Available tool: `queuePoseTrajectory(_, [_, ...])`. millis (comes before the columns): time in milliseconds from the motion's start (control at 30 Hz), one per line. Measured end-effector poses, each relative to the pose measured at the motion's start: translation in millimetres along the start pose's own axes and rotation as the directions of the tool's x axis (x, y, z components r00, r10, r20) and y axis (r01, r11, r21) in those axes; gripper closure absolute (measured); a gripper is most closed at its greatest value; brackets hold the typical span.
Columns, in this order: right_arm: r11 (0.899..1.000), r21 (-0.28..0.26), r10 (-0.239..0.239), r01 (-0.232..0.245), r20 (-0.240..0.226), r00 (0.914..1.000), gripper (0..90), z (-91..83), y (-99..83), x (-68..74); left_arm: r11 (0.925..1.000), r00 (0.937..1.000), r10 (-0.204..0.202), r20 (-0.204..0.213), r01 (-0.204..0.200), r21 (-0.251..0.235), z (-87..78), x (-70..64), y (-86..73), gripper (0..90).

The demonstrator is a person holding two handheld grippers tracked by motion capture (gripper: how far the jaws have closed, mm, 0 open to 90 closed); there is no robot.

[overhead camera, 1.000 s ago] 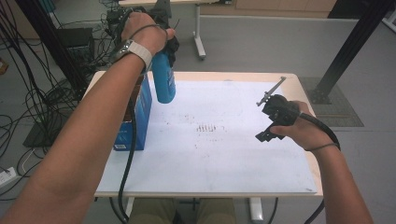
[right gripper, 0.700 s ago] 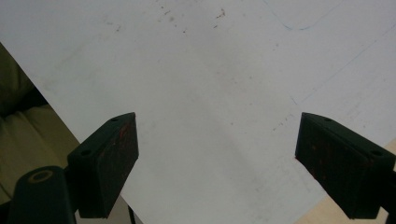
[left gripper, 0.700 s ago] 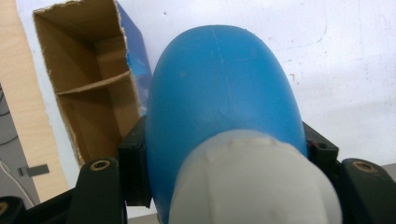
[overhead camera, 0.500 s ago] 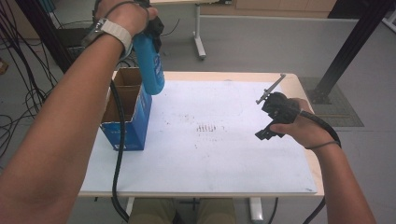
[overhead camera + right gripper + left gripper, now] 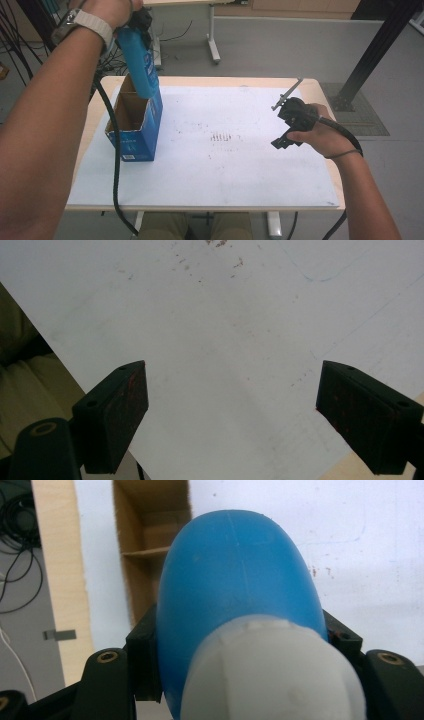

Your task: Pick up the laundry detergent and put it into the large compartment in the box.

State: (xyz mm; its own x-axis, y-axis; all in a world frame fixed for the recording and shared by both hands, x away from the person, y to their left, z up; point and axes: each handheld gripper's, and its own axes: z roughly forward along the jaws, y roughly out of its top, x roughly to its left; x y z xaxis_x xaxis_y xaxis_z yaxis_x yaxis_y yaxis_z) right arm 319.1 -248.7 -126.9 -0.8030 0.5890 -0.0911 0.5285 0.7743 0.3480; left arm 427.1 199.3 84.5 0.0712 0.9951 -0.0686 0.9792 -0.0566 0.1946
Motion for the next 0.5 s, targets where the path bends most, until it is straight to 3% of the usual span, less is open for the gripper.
queuePoseTrajectory(267, [1.000, -0.001, -0.009, 0.009, -0.002, 1.0000, 13.0, 1.0, 5.8, 1.7, 0.9988, 0.9989, -0.048, 0.001, 0.048, -0.008, -2.9, 26.6, -6.3, 37.2])
queuePoseTrajectory(500, [1.000, -0.003, -0.018, 0.018, -0.006, 0.9998, 13.0, 2.9, 9.8, 2.6, 0.9980, 0.9977, -0.064, -0.025, 0.063, -0.008, 2.4, 35.5, -8.3, 37.3])
